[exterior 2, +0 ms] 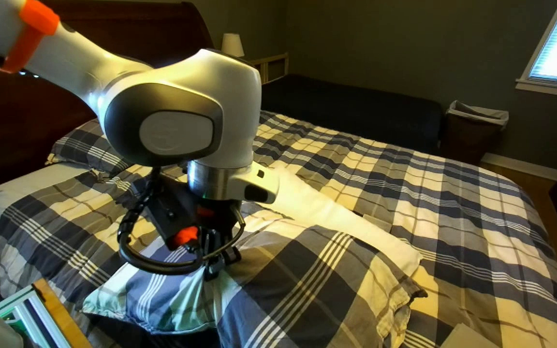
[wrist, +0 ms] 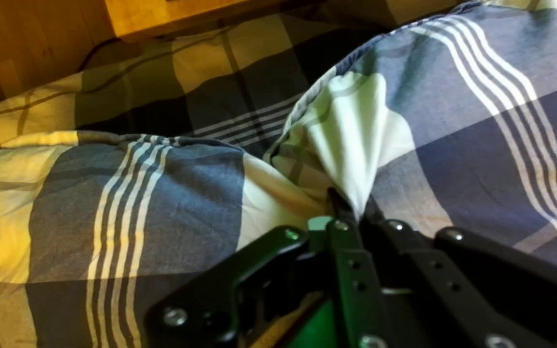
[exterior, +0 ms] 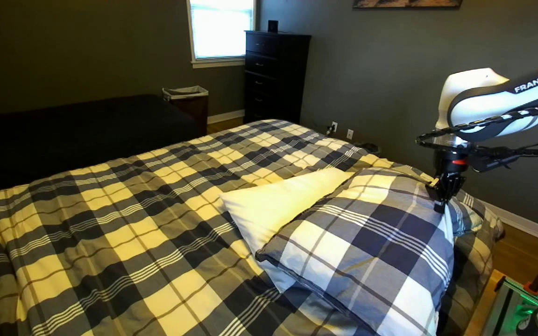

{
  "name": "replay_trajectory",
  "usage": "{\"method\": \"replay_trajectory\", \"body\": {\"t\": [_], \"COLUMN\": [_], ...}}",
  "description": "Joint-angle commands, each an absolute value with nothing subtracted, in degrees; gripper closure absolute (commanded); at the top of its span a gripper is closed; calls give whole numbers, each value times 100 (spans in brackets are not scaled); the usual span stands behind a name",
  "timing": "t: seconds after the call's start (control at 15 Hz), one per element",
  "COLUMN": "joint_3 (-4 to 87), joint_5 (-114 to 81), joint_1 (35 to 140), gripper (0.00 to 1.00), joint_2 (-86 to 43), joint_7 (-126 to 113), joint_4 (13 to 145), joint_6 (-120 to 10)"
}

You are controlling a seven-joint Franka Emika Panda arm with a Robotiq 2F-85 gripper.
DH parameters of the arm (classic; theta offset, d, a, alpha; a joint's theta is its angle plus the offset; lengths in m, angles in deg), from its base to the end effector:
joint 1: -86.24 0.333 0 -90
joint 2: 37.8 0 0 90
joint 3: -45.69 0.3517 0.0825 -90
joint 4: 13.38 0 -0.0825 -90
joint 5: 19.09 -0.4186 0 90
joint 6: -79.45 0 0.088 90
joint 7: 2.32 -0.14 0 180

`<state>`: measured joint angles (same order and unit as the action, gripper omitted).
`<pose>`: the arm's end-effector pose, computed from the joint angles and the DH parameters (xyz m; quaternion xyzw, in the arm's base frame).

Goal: Slide the checked black and white pillow downwards on the bed

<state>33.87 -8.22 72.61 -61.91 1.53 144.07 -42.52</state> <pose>0.3159 -0.1558 0.3029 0.9876 -0.1160 -0.1051 0.0078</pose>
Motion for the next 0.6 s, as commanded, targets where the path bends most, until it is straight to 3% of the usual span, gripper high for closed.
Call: {"method": "replay_trajectory", "body": {"t": [0.0, 0.53], "joint_3": [3402, 3342], "joint_5": [-864, -1224], "joint_1": [7227, 6956], "gripper": [98, 98], "joint_2": [-6476, -6780], "joint_7": [251, -237], "joint_4": [14403, 14393], "joint_6": [-3818, -3629]}}
